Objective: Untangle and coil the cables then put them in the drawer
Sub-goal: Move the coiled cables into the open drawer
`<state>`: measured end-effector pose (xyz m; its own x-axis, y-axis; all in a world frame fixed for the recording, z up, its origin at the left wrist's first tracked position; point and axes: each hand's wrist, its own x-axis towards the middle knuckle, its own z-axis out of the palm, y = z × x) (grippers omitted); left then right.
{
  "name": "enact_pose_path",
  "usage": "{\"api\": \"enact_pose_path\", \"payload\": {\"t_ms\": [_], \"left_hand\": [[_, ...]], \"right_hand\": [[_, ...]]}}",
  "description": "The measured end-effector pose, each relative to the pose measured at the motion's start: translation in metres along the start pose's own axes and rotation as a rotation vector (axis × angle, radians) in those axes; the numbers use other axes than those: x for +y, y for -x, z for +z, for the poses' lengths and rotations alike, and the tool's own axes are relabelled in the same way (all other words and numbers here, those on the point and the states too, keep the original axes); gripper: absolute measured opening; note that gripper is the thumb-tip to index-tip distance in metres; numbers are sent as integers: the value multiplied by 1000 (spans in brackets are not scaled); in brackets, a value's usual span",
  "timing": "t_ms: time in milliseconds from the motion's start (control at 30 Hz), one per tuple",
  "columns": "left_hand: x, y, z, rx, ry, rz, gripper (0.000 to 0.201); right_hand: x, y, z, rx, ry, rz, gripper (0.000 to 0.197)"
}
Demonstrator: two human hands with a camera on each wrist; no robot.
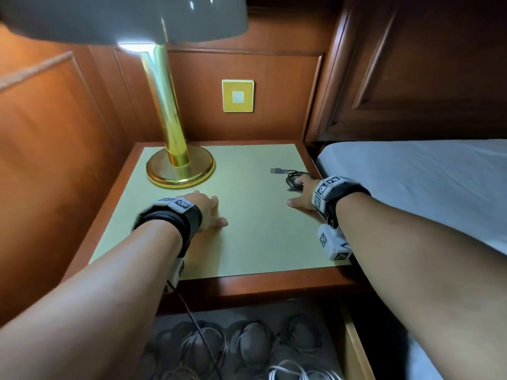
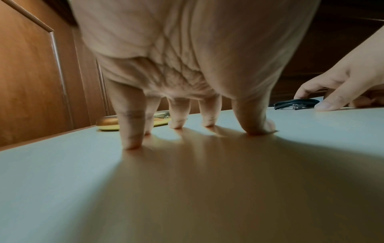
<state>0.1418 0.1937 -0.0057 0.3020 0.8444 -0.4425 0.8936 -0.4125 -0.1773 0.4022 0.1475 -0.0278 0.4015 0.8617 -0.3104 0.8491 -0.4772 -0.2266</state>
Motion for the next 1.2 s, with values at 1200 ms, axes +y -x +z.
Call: {"api": "enact_pose_path", "payload": {"t_ms": [1200], "left_hand": [[-41, 298, 176, 209, 1459, 59, 11]], "right_hand": [[-54, 349, 95, -263, -346, -294, 3]]}}
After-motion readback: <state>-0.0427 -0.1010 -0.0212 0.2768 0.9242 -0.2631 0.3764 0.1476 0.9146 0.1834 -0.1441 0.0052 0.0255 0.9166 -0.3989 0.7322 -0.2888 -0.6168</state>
